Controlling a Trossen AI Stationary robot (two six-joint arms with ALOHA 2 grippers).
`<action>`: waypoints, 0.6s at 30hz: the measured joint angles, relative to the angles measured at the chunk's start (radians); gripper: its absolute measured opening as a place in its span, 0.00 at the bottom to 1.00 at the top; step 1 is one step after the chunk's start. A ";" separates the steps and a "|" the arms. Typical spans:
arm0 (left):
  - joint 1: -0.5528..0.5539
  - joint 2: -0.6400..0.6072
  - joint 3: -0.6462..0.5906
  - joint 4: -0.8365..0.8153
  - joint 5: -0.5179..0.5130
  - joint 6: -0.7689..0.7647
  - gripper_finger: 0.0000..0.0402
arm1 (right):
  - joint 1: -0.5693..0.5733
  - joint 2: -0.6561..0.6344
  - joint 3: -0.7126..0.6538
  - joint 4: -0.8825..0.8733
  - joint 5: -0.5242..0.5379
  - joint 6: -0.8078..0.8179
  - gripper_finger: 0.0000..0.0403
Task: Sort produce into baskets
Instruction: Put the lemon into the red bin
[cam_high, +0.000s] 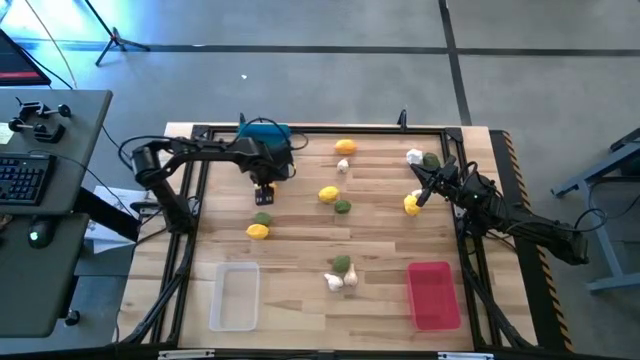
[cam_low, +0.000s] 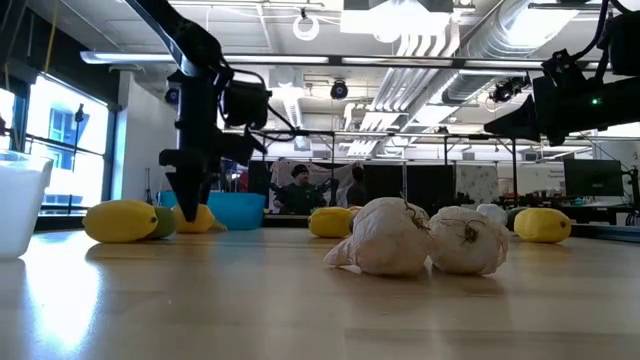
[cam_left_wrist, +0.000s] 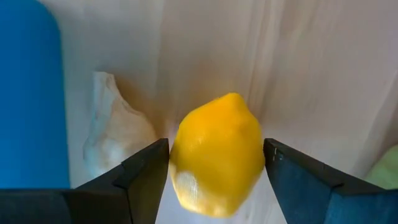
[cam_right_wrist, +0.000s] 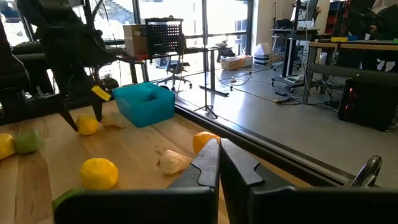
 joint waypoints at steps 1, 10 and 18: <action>0.000 0.008 0.000 -0.001 0.001 -0.001 0.62 | 0.000 0.000 0.000 0.000 0.000 0.000 0.00; -0.016 0.011 0.000 -0.009 0.048 -0.003 0.49 | 0.000 0.000 0.000 0.000 0.000 0.000 0.00; -0.020 -0.077 0.048 -0.023 0.384 -0.105 0.39 | 0.000 0.000 0.000 0.000 0.000 0.000 0.00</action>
